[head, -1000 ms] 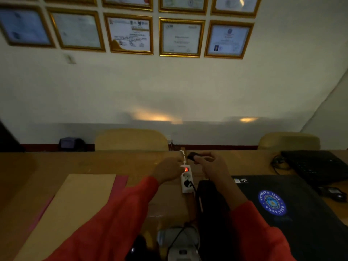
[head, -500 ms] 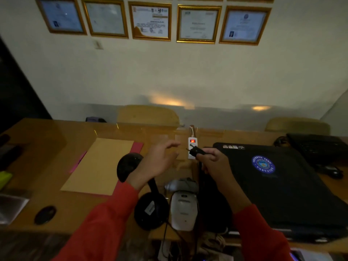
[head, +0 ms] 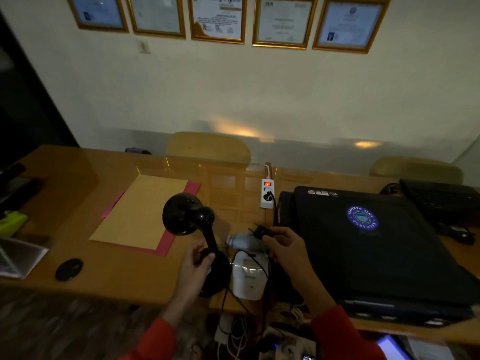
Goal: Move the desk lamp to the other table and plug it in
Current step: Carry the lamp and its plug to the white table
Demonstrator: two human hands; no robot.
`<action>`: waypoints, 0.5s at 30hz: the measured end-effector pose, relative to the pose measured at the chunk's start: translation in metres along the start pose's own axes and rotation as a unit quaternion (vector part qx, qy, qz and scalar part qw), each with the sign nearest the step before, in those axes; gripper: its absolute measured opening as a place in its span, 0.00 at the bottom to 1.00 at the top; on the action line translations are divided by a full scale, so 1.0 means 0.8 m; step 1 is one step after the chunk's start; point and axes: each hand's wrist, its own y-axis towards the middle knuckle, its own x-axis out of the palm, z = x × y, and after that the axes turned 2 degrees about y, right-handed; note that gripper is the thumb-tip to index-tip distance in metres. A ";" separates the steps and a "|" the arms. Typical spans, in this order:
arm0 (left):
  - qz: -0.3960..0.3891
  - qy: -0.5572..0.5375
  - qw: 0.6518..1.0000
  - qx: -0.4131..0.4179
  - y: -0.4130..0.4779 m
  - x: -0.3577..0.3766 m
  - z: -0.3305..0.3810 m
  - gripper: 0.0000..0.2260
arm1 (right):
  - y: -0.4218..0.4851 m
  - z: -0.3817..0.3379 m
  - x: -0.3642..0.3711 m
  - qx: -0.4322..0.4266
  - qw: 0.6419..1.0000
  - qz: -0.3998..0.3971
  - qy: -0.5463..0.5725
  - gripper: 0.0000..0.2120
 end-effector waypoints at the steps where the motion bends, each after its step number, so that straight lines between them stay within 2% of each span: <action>1: -0.009 -0.031 0.999 -0.030 0.006 0.005 -0.002 0.18 | 0.001 0.002 0.001 -0.001 1.000 -0.004 -0.002 0.08; 5: -0.067 -0.171 0.979 -0.085 0.038 0.020 -0.010 0.29 | 0.002 0.008 0.005 -0.014 1.000 -0.012 -0.014 0.08; 7: -0.103 -0.225 0.966 -0.071 0.050 0.023 -0.010 0.23 | 0.004 0.008 0.005 -0.016 1.000 -0.014 -0.017 0.08; 9: -0.101 -0.228 0.967 -0.042 0.058 0.024 -0.009 0.22 | 0.006 0.010 0.005 -0.016 1.000 -0.015 -0.016 0.07; 13: -0.068 -0.211 0.975 -0.002 0.071 0.030 -0.008 0.31 | 0.007 0.018 0.006 -0.005 1.000 -0.014 -0.022 0.08; 15: -0.047 -0.214 0.976 0.010 0.075 0.037 -0.009 0.31 | 0.007 0.022 0.008 -0.003 1.000 -0.015 -0.020 0.07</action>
